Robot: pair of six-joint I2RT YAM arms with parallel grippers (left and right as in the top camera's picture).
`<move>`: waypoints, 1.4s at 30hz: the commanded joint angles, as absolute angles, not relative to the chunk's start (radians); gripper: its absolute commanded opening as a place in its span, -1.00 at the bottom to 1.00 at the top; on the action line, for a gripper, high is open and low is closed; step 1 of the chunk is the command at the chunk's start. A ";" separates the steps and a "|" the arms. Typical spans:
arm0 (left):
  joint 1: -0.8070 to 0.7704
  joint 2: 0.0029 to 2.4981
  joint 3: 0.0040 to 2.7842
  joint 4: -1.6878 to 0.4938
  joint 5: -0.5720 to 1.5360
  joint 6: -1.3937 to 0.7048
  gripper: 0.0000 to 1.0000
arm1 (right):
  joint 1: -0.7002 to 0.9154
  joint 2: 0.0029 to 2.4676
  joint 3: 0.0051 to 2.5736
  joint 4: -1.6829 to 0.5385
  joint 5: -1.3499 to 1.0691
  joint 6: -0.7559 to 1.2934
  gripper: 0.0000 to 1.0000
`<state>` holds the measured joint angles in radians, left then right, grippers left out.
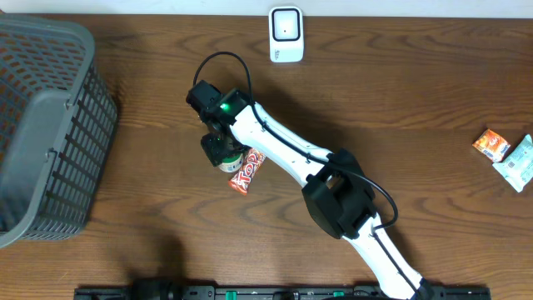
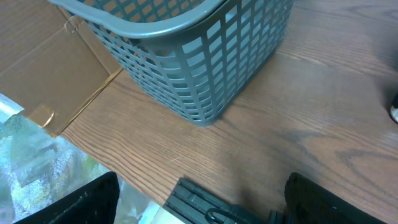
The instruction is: Scan the item barcode
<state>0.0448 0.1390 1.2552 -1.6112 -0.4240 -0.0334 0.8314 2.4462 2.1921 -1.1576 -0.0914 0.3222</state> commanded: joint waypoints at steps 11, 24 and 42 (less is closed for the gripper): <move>0.047 0.133 1.258 -1.689 -0.429 -0.039 0.71 | 0.720 2.442 2.467 -1.429 -0.080 0.250 0.02; 0.047 0.133 1.258 -1.689 -0.430 -0.039 0.72 | 0.492 2.442 2.447 -1.532 0.078 0.246 -0.07; 0.047 0.133 1.258 -1.689 -0.430 -0.039 0.71 | 0.464 2.442 2.078 -1.319 0.010 0.352 -0.09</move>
<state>0.0452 0.1390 1.2552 -1.6112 -0.4240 -0.0334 0.4438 2.4294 2.1052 -1.3304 0.0399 0.3199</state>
